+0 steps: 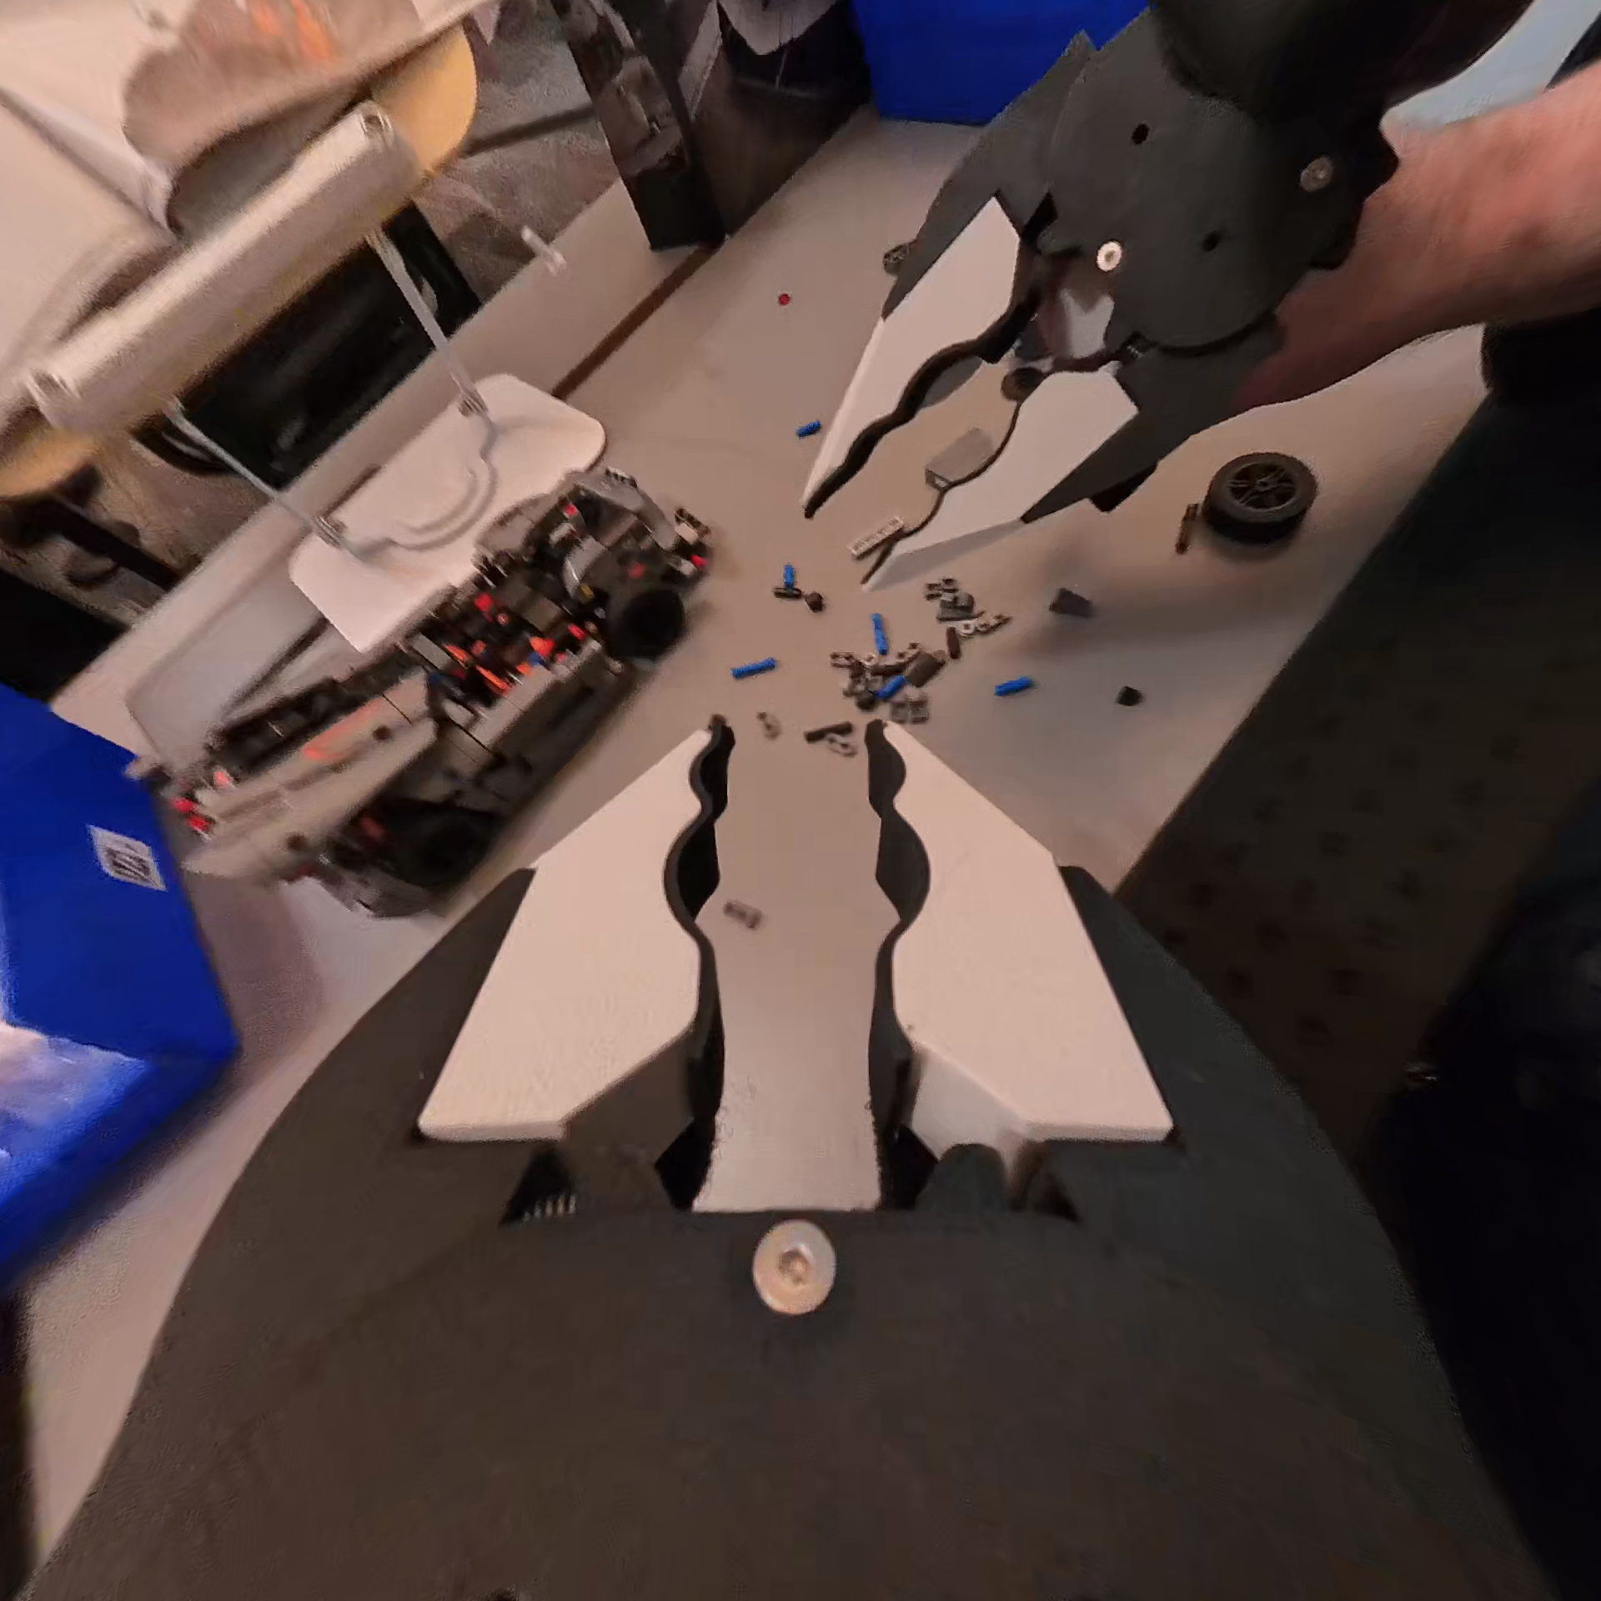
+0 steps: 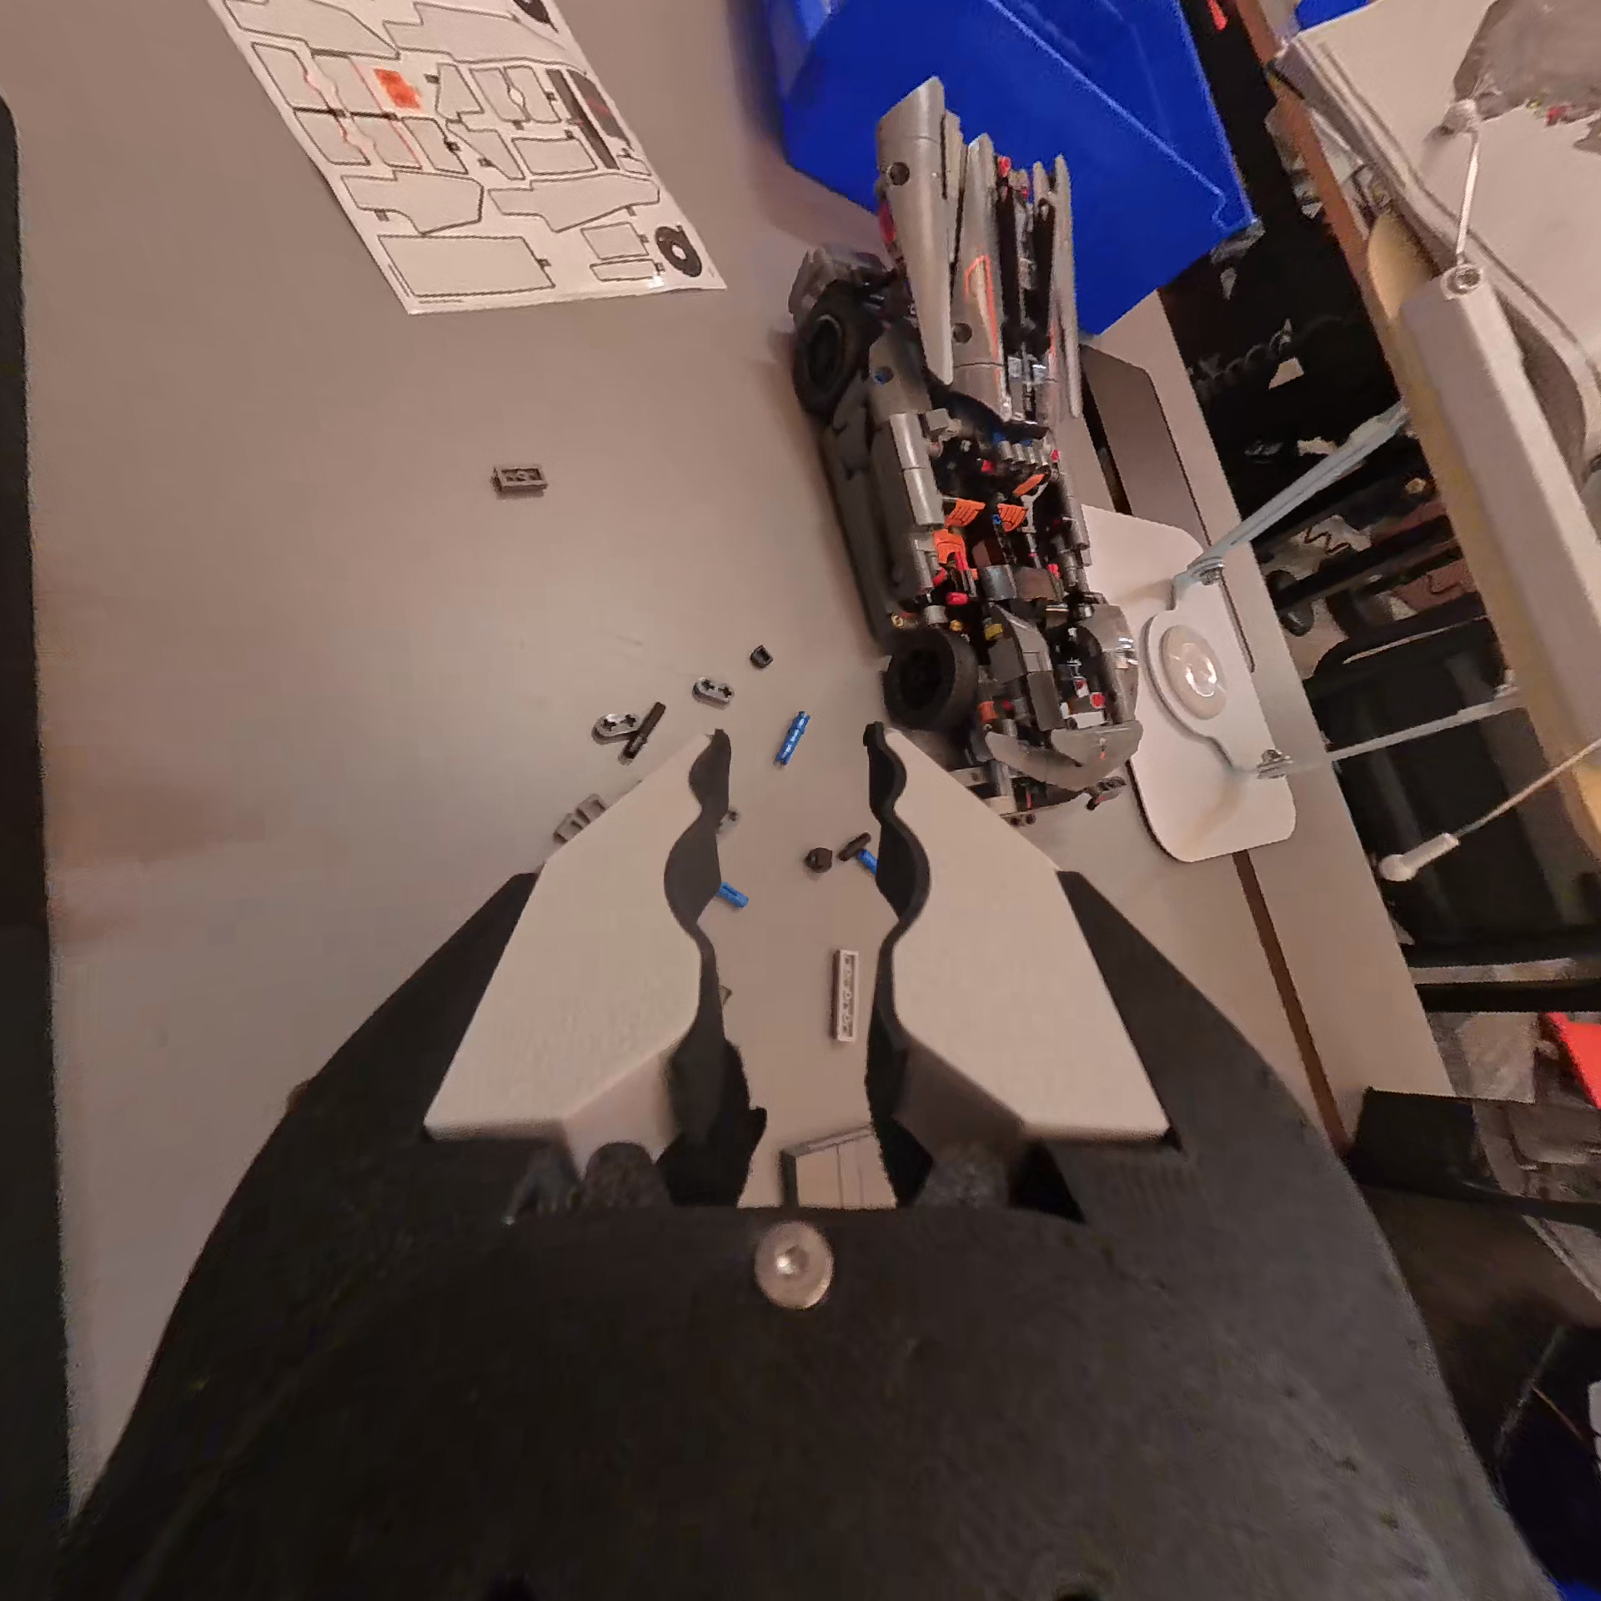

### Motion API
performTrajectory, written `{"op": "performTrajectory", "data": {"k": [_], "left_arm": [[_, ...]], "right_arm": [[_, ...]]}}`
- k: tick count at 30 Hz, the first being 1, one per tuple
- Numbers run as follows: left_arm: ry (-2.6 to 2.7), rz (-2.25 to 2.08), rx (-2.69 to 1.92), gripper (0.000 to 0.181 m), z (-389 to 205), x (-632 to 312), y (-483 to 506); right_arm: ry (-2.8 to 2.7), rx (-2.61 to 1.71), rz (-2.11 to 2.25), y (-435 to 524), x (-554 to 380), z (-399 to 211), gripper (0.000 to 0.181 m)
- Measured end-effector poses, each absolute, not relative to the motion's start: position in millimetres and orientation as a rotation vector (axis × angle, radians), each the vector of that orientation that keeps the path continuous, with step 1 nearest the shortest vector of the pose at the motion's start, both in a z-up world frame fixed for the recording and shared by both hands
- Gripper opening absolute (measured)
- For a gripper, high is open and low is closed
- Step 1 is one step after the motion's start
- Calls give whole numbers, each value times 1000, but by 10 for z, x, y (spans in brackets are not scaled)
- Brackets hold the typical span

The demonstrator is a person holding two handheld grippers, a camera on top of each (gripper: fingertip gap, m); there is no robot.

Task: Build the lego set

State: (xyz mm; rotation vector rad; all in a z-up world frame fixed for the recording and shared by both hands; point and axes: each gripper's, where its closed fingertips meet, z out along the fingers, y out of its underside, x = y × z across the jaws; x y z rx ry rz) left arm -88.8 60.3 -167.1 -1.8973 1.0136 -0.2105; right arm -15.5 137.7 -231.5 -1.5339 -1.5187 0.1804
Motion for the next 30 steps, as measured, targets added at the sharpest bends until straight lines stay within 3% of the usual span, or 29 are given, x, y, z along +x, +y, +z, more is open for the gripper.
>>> {"op": "performTrajectory", "data": {"k": [6, 19, 25, 30], "left_arm": [[1016, -41, -1910, 28, -1831, -1093, 660], [1105, 42, -1741, 22, -1550, -637, 994], [1114, 29, -1761, 18, -1344, -475, 817], [985, -292, -1726, 12, -1255, 61, 361]], "right_arm": [[-1460, -1600, 45, 1628, 204, -2410, 33], [-1207, -1779, -281, 2482, 1855, -2500, 31], [-1226, -1781, -277, 2420, 1985, -2515, 29], [-1230, -1788, -155, 2327, 1841, -2480, 29]]}}
